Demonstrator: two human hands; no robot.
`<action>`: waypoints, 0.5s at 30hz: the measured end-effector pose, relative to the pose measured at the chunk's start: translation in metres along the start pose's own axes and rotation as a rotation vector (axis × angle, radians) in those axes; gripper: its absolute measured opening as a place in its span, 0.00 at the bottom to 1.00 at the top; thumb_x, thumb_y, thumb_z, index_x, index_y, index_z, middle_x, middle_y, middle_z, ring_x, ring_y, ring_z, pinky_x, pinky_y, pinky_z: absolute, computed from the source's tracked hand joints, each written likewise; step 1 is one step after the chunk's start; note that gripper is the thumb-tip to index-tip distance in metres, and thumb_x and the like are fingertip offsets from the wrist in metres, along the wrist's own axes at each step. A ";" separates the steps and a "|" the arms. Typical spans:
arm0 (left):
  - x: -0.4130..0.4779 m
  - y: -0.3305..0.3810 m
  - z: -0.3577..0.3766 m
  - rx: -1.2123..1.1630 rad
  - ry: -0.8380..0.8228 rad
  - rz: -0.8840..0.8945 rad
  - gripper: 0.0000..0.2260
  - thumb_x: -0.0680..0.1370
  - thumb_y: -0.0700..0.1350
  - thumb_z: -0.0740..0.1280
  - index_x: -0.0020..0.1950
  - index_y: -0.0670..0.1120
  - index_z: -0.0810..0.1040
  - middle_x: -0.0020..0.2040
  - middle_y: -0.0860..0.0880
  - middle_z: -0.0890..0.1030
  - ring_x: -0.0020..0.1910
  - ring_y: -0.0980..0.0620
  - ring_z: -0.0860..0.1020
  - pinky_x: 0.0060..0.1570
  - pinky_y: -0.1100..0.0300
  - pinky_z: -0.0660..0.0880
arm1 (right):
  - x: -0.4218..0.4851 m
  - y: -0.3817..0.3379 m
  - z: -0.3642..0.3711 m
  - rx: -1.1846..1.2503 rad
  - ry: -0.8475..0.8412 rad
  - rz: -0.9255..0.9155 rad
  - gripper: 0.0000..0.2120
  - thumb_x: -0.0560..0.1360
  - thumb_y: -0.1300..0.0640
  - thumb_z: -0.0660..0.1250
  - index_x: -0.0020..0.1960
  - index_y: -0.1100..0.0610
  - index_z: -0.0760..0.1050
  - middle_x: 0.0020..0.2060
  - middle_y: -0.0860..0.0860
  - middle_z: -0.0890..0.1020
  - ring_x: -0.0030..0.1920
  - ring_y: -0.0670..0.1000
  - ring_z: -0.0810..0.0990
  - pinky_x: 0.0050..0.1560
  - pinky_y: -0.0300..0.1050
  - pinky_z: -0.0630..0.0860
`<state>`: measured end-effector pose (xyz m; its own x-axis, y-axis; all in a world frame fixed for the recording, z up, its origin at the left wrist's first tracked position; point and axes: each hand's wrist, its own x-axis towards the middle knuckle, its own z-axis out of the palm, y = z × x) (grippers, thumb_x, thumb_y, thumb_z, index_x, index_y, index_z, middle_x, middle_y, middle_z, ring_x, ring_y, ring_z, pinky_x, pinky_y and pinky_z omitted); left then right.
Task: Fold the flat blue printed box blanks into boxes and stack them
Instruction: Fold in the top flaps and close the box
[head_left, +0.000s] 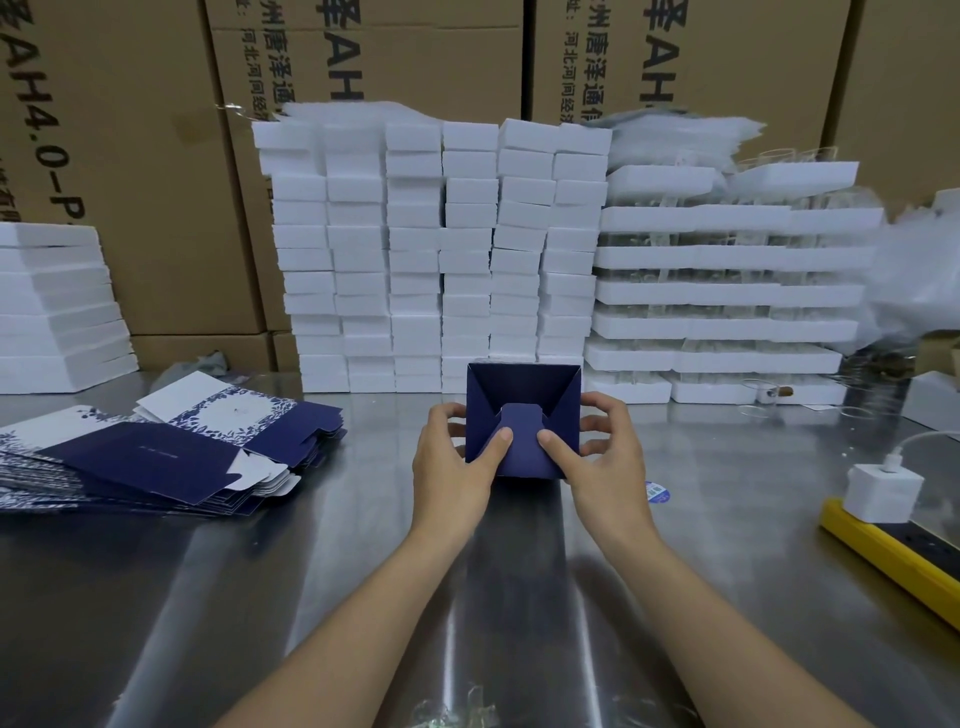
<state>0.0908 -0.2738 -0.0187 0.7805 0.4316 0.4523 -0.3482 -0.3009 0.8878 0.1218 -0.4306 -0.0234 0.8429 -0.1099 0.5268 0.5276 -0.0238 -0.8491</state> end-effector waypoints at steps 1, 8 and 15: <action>0.000 0.000 0.000 0.004 -0.001 0.000 0.20 0.78 0.51 0.77 0.66 0.55 0.71 0.63 0.52 0.80 0.56 0.52 0.81 0.54 0.49 0.84 | 0.000 0.000 0.000 -0.006 0.000 0.002 0.23 0.75 0.53 0.79 0.62 0.38 0.73 0.52 0.44 0.81 0.45 0.48 0.81 0.41 0.38 0.80; -0.001 0.001 0.000 0.032 -0.014 -0.003 0.21 0.79 0.50 0.76 0.67 0.52 0.71 0.64 0.50 0.79 0.58 0.49 0.81 0.55 0.46 0.84 | 0.000 0.000 -0.001 -0.039 -0.001 0.005 0.23 0.74 0.53 0.80 0.61 0.37 0.72 0.53 0.45 0.80 0.41 0.43 0.79 0.40 0.35 0.78; -0.002 0.000 -0.001 0.038 -0.030 -0.004 0.20 0.79 0.50 0.76 0.67 0.52 0.71 0.64 0.50 0.78 0.57 0.48 0.81 0.54 0.43 0.84 | 0.000 0.001 -0.001 -0.050 -0.011 0.005 0.24 0.74 0.53 0.80 0.60 0.36 0.71 0.54 0.48 0.80 0.43 0.54 0.80 0.43 0.45 0.81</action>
<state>0.0891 -0.2735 -0.0194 0.7970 0.4076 0.4457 -0.3257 -0.3313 0.8855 0.1222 -0.4318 -0.0243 0.8467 -0.0996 0.5226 0.5175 -0.0733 -0.8525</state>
